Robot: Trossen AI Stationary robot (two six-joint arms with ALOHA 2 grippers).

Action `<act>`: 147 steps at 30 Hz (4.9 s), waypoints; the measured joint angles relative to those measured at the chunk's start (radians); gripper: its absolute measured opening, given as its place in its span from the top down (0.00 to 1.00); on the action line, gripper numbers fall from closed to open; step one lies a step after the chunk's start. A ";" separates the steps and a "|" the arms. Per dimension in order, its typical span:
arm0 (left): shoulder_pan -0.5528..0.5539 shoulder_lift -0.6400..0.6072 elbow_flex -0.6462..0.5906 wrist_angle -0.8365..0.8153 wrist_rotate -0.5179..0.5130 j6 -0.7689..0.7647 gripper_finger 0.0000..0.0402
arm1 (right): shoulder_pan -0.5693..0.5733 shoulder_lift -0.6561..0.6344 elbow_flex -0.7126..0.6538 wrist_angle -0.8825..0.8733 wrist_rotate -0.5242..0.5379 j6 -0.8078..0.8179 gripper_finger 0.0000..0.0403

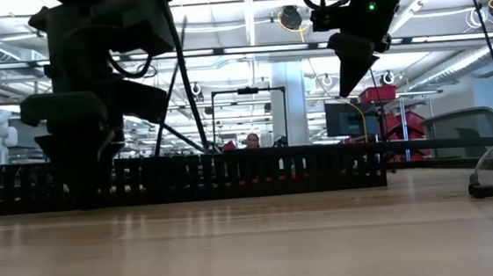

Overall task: Ziptie cables
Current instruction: Close the black cable duct

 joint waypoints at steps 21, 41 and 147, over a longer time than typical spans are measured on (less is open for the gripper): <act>-0.007 0.037 0.000 0.011 -0.057 0.074 0.36 | -0.044 -0.163 -0.020 -0.181 -0.469 -0.151 1.00; -0.002 0.037 -0.004 0.025 -0.070 0.105 0.36 | -0.011 0.183 -0.051 0.279 -0.619 0.035 1.00; 0.103 0.040 -0.004 0.153 -0.217 0.262 0.36 | -0.021 0.466 -0.061 0.880 -0.577 0.050 1.00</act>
